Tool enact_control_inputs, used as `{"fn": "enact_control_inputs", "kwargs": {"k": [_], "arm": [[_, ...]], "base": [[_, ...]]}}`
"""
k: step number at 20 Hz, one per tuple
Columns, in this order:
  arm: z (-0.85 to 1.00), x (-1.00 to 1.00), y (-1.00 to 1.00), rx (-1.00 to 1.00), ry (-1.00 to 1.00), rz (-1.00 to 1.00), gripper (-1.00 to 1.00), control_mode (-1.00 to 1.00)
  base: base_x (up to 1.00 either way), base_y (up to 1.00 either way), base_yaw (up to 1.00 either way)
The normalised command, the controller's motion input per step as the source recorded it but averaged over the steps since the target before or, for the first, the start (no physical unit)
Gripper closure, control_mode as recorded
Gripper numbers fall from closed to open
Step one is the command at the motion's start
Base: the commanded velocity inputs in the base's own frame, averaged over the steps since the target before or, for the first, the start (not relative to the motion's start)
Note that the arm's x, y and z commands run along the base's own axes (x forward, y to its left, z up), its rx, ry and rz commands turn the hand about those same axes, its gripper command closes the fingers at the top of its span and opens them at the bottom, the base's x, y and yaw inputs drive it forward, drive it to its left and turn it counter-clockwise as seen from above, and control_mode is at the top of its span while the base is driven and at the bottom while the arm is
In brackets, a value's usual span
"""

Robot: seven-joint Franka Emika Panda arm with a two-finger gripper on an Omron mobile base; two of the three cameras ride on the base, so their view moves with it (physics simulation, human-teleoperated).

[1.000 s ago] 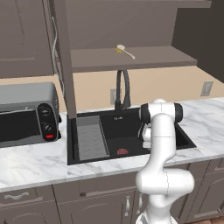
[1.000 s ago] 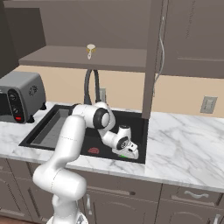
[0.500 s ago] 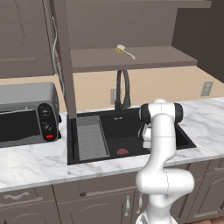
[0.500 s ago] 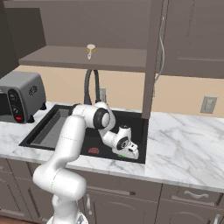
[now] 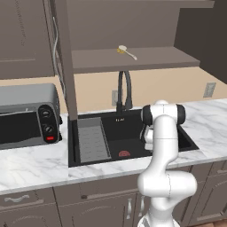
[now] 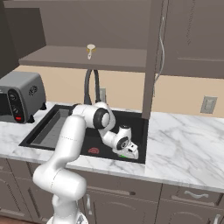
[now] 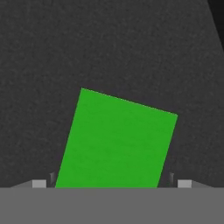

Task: Pick up the dish brush and sponge from the sink, and place them back in the cabinet, and close the cabinet doors.

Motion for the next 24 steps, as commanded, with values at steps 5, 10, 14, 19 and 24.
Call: {"fn": "enact_control_inputs", "kwargs": {"k": [5,10,14,19,24], "arm": [[0.0,0.06,0.06,0.0,0.0,-0.1,-1.0,-1.0],[0.0,0.12,0.12,0.0,0.0,-0.13,-1.0,-1.0],[-0.01,0.17,0.01,0.0,0.0,-0.07,-1.0,-1.0],[-0.13,0.2,0.0,0.0,-0.01,0.0,-1.0,-1.0],[-0.16,0.24,0.0,0.0,-0.01,0.0,-1.0,-1.0]], "base": [[0.0,0.0,0.0],[0.0,0.0,0.0],[0.0,0.0,0.0],[0.0,0.0,0.0],[0.0,0.0,0.0]]}}
